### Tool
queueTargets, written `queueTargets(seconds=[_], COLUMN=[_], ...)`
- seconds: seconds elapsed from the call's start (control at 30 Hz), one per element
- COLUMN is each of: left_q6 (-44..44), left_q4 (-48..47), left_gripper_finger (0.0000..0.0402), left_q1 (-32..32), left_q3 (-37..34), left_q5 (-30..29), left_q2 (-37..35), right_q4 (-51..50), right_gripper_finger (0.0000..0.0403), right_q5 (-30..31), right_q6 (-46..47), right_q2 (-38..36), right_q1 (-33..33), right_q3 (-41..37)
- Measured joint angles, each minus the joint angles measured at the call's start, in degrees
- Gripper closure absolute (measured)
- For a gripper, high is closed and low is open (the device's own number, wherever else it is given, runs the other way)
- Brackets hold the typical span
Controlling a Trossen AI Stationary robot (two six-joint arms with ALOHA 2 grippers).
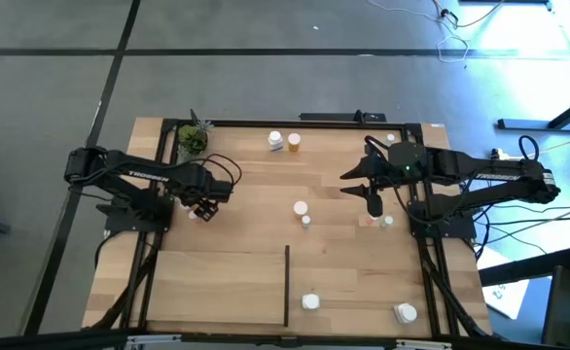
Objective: Pick and place medicine bottles onto shelf by color
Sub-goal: Put the bottom left big orange pill bottle on the shelf
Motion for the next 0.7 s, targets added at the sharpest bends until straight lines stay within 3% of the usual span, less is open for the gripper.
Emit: queueTargets(seconds=[0.7], left_q6=[-3.4], left_q4=[1.4], left_gripper_finger=[0.0118], left_q1=[0.0], left_q3=[0.0], left_q5=[1.4], left_q2=[0.0], right_q4=[0.0], right_gripper_finger=[0.0228], right_q5=[0.0], right_q6=[0.0], right_q2=[0.0], right_q1=[0.0], right_q3=[0.0])
